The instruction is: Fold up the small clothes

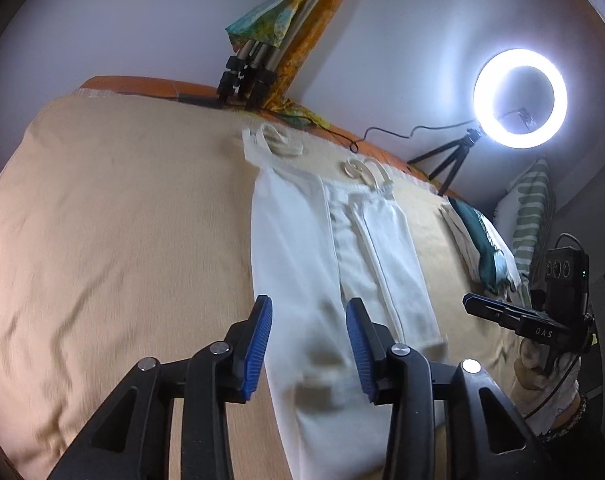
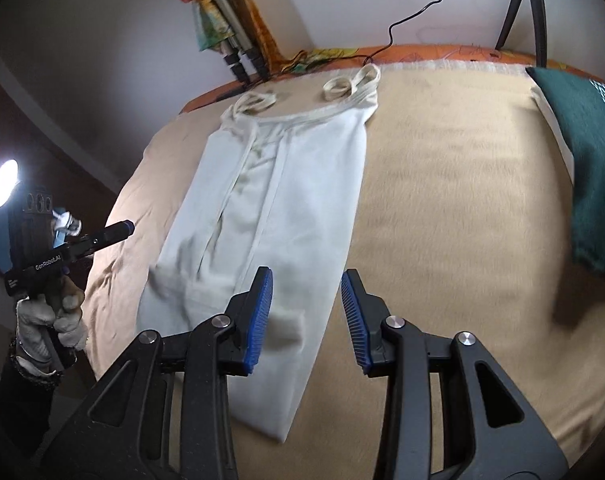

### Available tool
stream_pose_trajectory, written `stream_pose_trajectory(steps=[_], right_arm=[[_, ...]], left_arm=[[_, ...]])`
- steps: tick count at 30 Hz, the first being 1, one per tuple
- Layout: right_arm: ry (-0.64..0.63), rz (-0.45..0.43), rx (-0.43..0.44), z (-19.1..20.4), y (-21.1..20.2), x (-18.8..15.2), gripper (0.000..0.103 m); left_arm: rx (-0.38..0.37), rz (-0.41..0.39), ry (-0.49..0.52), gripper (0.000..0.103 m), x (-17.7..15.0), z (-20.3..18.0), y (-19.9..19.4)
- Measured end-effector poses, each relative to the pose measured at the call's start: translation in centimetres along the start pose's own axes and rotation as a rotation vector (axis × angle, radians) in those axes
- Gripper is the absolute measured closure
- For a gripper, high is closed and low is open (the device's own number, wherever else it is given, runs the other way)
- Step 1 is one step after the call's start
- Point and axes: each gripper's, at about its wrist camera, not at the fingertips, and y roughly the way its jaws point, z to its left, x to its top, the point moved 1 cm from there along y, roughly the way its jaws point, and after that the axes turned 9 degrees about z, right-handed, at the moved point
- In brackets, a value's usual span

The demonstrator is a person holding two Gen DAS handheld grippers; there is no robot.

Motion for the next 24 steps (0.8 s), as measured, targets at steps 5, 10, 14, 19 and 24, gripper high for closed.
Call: stream_pose_trajectory(steps=[5,10,14,19,24], right_arm=[[0.018,-0.013,-0.02,-1.6,2.1,4.3,0.064],[-0.005,-0.021,-0.045,-2.1,4.6,7.7,0.064],[-0.018,-0.02,-0.072,-2.6,6.4,9.5,0.064],[-0.012,-0.016,-0.079,-3.8,7.8,11.3,0.064],[-0.018,-0.03,-0.072,-4.1,8.2,13.1,0.064]], left_arm=[[0.036,-0.002,-0.023,0.063,4.5,1.6,2.6],[0.103,0.029,0.017,0.063,7.4,2.4,5.8],[0.11,0.045,0.037,0.063,9.0,3.3,7.9],[0.077,0.046,0.015,0.065,11.2,4.5,10.0],[0.074,0.022,0.004,0.07,13.4,4.8,11.2]])
